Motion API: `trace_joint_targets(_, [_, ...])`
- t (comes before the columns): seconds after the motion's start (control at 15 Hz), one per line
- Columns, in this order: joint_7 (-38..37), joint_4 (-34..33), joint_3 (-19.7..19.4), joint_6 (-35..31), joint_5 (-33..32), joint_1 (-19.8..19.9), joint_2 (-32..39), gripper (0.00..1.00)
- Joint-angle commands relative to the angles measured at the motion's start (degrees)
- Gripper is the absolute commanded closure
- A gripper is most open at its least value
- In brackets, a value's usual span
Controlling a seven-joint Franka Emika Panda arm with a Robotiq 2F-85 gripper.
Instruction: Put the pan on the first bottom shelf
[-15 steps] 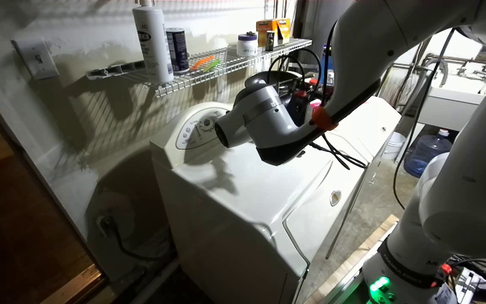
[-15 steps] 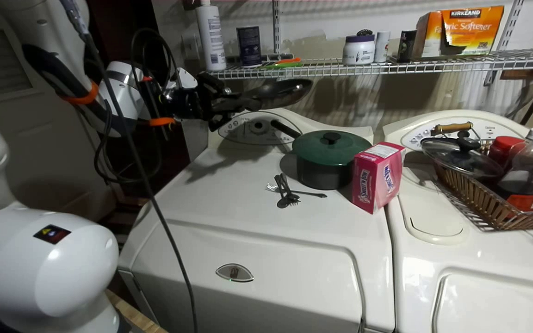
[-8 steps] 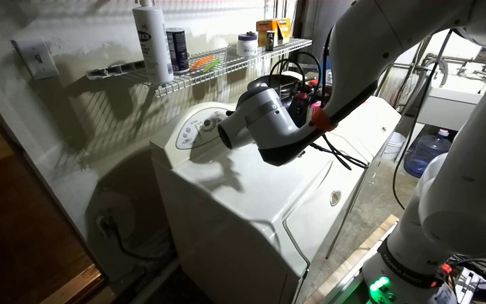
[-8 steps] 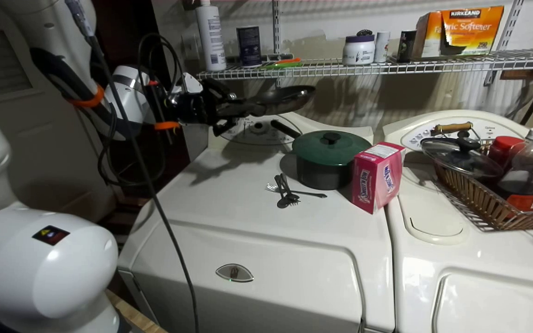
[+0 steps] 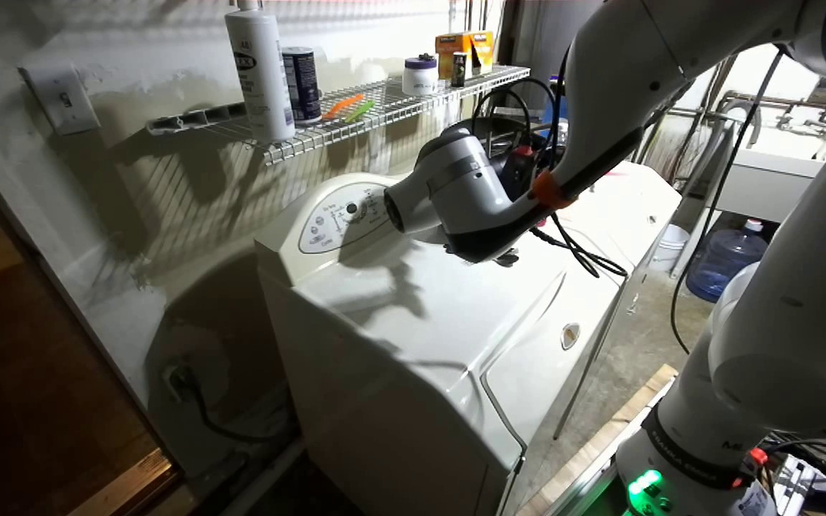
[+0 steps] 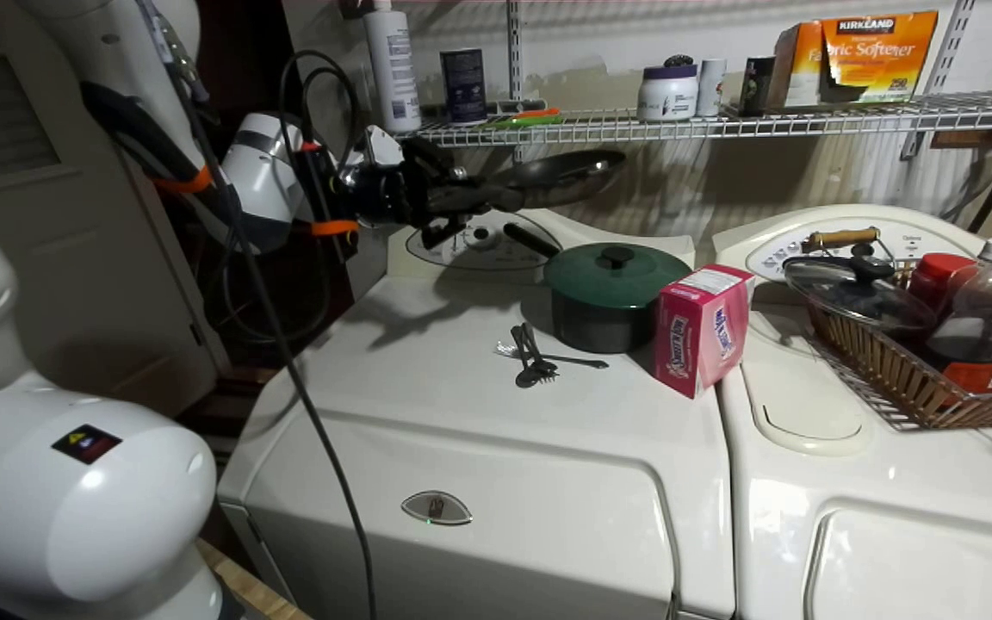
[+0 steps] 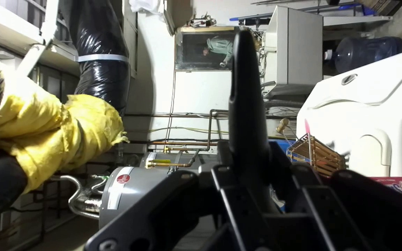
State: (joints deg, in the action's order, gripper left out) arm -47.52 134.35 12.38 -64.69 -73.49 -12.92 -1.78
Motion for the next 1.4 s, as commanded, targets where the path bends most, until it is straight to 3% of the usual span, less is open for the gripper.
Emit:
trace_joint_targets(0.0, [1.2,-2.3,-1.0,-0.3,-3.6,1.1,-1.9,0.93])
trace_joint_targets(0.4, [6.9,-9.2,-2.3,-3.8,-9.3,2.4,-1.0,0.93])
trace_joint_targets(0.8, [17.7,-17.2,-4.7,-13.5,-15.9,4.5,-0.1,0.93])
trace_joint_targets(1.07, [23.4,-22.5,-5.3,-19.4,-17.0,5.2,0.9,0.93])
trace_joint_targets(1.33, [27.6,-27.2,-4.6,-20.7,-17.7,4.8,3.2,0.93])
